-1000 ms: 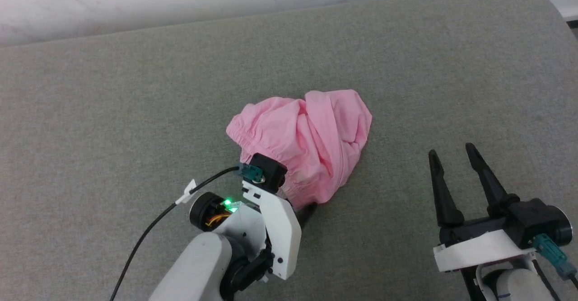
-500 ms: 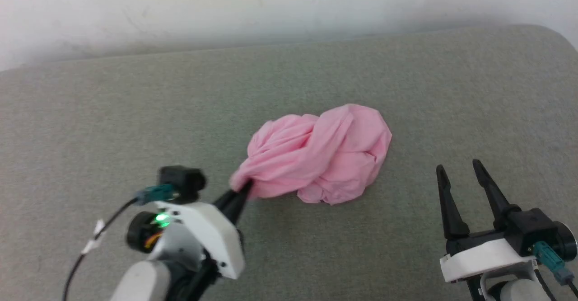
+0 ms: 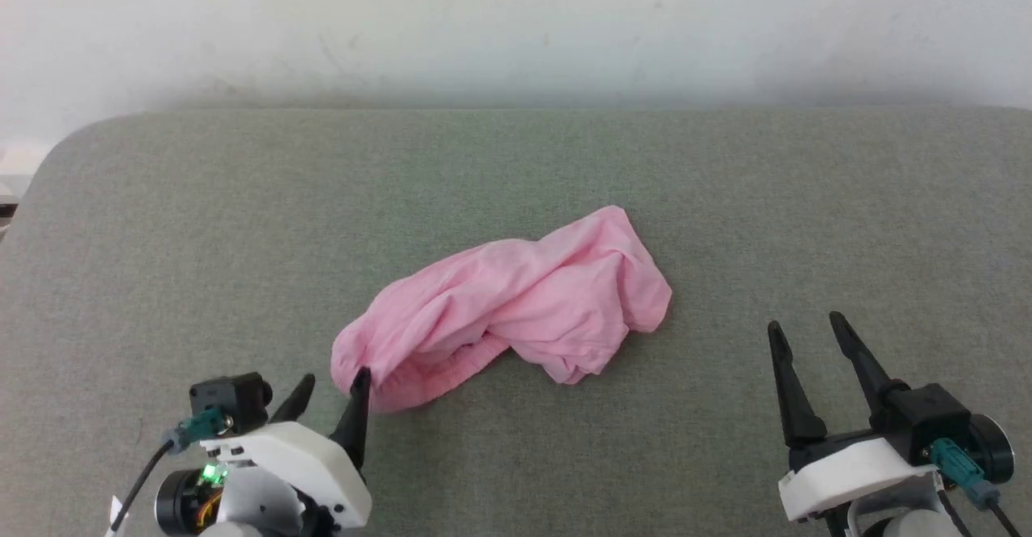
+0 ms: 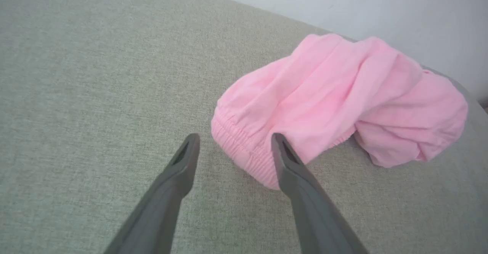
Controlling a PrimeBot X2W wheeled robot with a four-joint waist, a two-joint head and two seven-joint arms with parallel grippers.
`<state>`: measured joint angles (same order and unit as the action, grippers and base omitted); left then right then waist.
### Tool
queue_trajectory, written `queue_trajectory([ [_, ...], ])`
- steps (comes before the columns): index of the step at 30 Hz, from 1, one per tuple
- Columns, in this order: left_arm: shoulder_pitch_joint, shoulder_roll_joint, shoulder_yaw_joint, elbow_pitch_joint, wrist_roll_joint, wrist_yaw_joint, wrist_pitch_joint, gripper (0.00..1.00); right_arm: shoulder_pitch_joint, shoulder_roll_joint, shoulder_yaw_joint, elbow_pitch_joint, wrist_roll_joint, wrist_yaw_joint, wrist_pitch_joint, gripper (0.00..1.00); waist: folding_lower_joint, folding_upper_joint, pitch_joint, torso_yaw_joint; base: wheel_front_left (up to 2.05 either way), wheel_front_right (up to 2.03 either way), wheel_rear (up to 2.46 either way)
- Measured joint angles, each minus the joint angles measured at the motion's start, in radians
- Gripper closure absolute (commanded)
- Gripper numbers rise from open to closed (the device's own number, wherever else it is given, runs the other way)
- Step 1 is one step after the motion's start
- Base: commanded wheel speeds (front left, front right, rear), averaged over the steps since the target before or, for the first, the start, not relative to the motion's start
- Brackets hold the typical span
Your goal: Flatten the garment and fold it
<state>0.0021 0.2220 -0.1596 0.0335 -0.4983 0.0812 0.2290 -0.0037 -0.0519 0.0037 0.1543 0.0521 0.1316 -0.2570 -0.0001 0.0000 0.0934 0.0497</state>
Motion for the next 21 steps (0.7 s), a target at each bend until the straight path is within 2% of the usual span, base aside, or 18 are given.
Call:
queue_trajectory([
  [3,-0.031,-0.027,-0.001,0.022,0.024,-0.015,-0.147,0.00,-0.001,0.000,0.000,0.005,-0.005,0.000,0.000,0.00,0.0001,0.0000,-0.005,0.009,0.00,0.00,0.00],
  [6,-0.061,-0.028,-0.021,0.032,0.088,-0.046,-0.305,0.00,-0.006,0.000,0.000,0.005,-0.017,0.000,0.002,0.00,0.0001,0.0000,-0.012,0.023,0.00,0.00,0.00],
  [9,-0.066,-0.032,-0.035,0.040,0.144,-0.055,-0.449,0.00,-0.031,-0.003,0.013,-0.003,-0.016,0.000,0.055,0.00,0.0001,0.0000,-0.016,0.042,0.00,0.00,0.00],
  [12,-0.066,-0.036,-0.054,0.040,0.218,-0.056,-0.483,0.00,-0.079,-0.027,0.052,-0.013,0.020,0.000,0.165,0.00,0.0001,0.0000,-0.019,0.066,0.00,0.00,0.00],
  [15,-0.065,-0.057,-0.064,0.009,0.280,-0.064,-0.485,0.00,-0.145,-0.082,0.095,-0.006,0.074,0.000,0.320,0.00,0.0001,0.0000,-0.017,0.095,0.00,0.00,0.00],
  [18,-0.058,-0.090,-0.069,-0.004,0.309,-0.081,-0.486,0.00,-0.211,-0.126,0.109,0.028,0.116,0.000,0.495,0.00,0.0002,0.0000,-0.012,0.126,0.00,0.00,0.00],
  [21,-0.043,-0.114,-0.074,-0.002,0.326,-0.097,-0.486,0.00,-0.271,-0.137,0.101,0.072,0.161,0.000,0.644,0.00,0.0002,0.0000,-0.003,0.160,0.00,0.00,0.00],
])
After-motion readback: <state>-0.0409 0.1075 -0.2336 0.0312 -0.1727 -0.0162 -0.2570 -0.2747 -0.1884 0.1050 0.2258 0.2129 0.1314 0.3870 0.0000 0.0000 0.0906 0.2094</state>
